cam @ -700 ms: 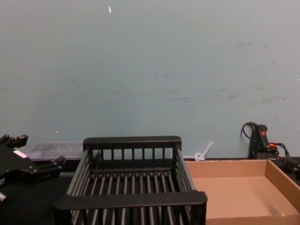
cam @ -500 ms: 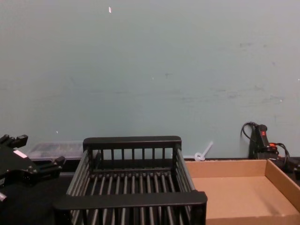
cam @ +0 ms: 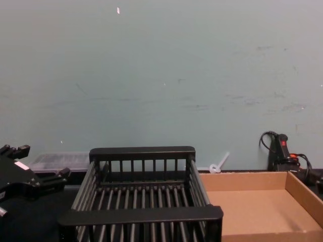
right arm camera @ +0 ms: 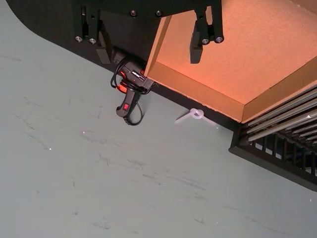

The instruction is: Pick up the white tape and place it into the black box , Pick up the silver tape and place it into the brown box.

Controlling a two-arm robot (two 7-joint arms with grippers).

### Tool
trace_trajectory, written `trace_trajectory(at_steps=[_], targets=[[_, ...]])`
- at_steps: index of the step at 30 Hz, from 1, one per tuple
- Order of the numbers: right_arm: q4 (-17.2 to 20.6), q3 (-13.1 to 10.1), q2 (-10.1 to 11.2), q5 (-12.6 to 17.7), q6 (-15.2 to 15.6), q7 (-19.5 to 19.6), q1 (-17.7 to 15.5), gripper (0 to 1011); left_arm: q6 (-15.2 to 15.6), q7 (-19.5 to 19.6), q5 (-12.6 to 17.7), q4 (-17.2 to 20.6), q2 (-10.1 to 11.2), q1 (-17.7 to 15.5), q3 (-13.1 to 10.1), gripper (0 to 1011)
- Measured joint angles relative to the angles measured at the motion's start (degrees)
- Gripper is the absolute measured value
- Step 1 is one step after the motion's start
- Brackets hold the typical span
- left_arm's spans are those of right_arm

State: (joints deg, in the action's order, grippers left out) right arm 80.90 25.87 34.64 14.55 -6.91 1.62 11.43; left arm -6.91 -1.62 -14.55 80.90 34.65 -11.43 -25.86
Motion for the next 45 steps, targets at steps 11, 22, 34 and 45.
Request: trace_trajectory(at_steps=[11, 22, 34, 45], targets=[[0.0, 0.0, 0.0, 0.0, 0.0, 0.0, 0.0, 1003, 0.0, 0.0, 0.0, 0.0, 0.0, 0.0, 0.0, 1001], [0.27, -0.99, -0.4, -0.26, 0.49, -0.57, -0.23, 1002, 0.0, 0.0, 0.0, 0.0, 0.0, 0.0, 0.0, 1001], [5.81, -3.99, 1.0, 1.2, 4.63, -3.59, -2.78, 1003, 0.0, 0.0, 0.0, 0.0, 0.0, 0.0, 0.0, 1002], [12.88, -6.84, 3.98, 3.75, 13.27, -6.85, -5.83, 1003, 0.0, 0.0, 0.0, 0.0, 0.0, 0.0, 0.0, 1002]])
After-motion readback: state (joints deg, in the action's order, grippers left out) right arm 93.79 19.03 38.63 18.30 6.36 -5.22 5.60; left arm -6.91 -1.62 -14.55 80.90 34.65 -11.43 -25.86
